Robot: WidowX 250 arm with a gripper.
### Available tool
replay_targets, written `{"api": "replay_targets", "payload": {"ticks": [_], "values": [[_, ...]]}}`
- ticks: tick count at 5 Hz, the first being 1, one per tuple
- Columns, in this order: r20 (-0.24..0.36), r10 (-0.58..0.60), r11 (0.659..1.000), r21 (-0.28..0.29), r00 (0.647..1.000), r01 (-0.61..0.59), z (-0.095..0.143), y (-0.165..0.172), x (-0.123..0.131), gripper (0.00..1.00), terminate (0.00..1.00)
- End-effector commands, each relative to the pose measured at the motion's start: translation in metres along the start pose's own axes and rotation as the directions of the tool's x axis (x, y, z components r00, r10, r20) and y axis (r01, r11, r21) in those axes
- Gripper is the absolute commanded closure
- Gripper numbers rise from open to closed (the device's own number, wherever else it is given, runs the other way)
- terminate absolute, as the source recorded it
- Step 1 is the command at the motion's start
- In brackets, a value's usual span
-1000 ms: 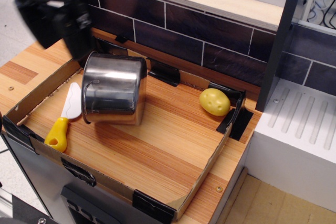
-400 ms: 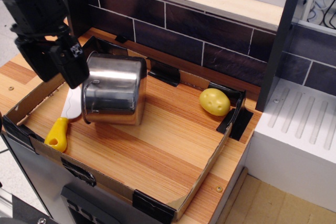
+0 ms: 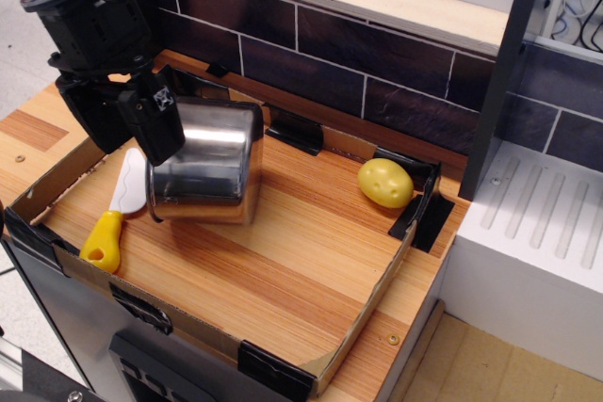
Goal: Upright metal pot
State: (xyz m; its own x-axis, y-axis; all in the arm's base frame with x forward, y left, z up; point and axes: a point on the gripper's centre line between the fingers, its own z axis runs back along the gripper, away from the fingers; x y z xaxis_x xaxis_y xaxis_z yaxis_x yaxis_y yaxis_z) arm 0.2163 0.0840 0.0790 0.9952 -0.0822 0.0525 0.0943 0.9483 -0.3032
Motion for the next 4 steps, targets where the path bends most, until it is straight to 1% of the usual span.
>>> {"api": "replay_targets", "payload": {"ticks": [1, 2, 3, 4], "values": [[-0.019, -0.044, 0.999, 0.027, 0.999, 0.045, -0.007, -0.003, 0.009, 0.00, 0.00], [-0.029, -0.075, 0.996, 0.038, 0.997, 0.076, -0.018, -0.005, 0.010, 0.00, 0.00], [-0.049, -0.096, 0.995, 0.019, 0.994, 0.097, -0.021, -0.009, 0.010, 0.00, 0.00], [-0.065, -0.104, 0.994, 0.007, 0.992, 0.105, -0.021, -0.010, 0.006, 1.00, 0.00]]}}
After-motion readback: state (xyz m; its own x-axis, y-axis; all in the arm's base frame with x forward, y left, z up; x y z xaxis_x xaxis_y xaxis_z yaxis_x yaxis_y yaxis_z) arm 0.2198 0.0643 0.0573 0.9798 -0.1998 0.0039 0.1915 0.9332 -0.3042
